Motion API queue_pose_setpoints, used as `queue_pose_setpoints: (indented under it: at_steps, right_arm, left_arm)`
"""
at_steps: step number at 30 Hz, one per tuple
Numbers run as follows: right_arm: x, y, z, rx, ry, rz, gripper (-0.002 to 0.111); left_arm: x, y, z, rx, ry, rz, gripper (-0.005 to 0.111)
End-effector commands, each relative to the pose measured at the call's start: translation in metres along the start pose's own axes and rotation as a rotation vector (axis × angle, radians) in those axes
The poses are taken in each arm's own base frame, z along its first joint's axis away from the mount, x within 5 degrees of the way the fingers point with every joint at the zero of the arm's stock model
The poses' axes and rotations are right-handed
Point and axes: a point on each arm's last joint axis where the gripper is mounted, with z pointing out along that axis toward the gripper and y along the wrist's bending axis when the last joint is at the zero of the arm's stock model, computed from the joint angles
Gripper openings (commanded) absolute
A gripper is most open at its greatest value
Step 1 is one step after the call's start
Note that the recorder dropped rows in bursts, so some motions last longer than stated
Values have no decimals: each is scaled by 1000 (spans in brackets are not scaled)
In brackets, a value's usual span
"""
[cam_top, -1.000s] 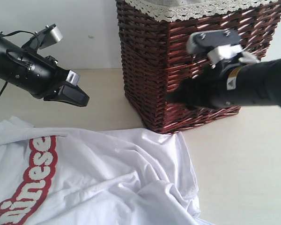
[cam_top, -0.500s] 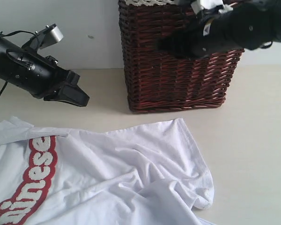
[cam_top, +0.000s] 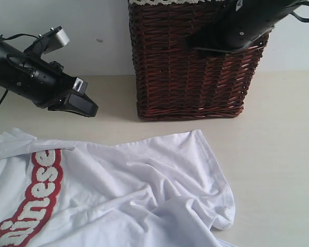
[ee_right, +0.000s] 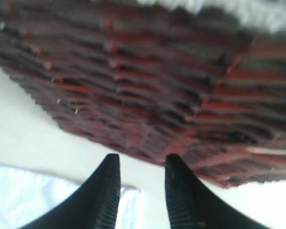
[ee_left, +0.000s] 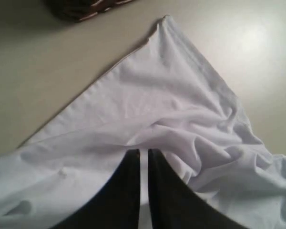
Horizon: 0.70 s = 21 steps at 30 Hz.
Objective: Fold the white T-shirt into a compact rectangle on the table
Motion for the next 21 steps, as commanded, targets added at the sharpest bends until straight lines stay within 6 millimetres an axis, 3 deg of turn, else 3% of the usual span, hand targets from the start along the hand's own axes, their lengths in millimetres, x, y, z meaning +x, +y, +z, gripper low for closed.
queue_pose_setpoints:
  at_steps: [1, 3, 12, 16, 21]
  right_arm:
    - [21, 7, -13, -84, -15, 4, 12]
    - [40, 9, -16, -110, 13, 2, 1]
    - [149, 9, 1, -68, 72, 88, 0]
    - [163, 18, 28, -86, 173, 31, 0]
    - [159, 23, 72, -84, 220, 37, 0]
  left_arm:
    - [0, -1, -2, -2, -8, 0, 9]
    - [0, -1, -2, -4, -10, 0, 9]
    - [-3, 2, -2, -34, -40, 0, 9]
    - [-3, 3, -2, -41, -46, 0, 9]
    - [2, 1, -2, -30, 10, 10, 9]
